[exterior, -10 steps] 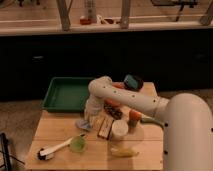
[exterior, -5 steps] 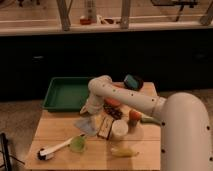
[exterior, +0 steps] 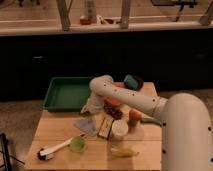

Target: Place towel in table surface

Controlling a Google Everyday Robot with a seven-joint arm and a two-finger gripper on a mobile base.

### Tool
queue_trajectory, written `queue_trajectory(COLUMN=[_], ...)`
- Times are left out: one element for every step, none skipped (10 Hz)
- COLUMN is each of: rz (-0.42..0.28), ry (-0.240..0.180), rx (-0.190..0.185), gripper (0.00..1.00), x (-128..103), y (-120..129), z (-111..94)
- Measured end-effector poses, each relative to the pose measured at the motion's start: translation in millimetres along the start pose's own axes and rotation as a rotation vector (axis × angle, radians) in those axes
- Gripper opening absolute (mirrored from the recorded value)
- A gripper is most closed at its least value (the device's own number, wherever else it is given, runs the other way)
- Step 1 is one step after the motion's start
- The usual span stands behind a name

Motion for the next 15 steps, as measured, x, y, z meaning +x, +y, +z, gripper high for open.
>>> queue_trajectory(rz=[-0.001, -0.002, -0.005, -0.009, -0.011, -0.014, -0.018, -0.024, -0.028, -0.030, -0.029, -0.029, -0.031, -0.030, -0.030], ry=[-0.003, -0.005, -0.008, -0.009, -0.012, -0.013, -0.015, -0.017, -0.019, -0.020, -0.020, -0.020, -0.020, -0.020, -0.020], rx=[0.001, 0.001, -0.001, -0.002, -0.003, -0.001, 0.000, -0.001, -0.001, -0.002, -0.003, -0.003, -0.003, -0.003, -0.003], gripper=[0.80, 0.80, 0.80, 0.80, 0.80, 0.80, 0.80, 0.80, 0.80, 0.80, 0.80, 0.80, 0.80, 0.80, 0.80], x=[0.1, 0.5, 0.0, -0.6, 0.2, 0.4, 0.0, -1.0, -1.9, -1.2, -0.7, -1.0, -1.6, -1.5, -1.3], y=[0.5, 1.4, 2.8, 5.3, 8.1, 9.3, 9.2, 8.6, 8.2, 9.3, 9.9, 9.7, 9.2, 9.3, 9.5], z=[-0.3, -0.7, -0.7, -2.0, -2.9, -4.0, -4.4, -4.3, -4.8, -5.6, -5.7, -5.6, -5.4, -5.4, -5.5])
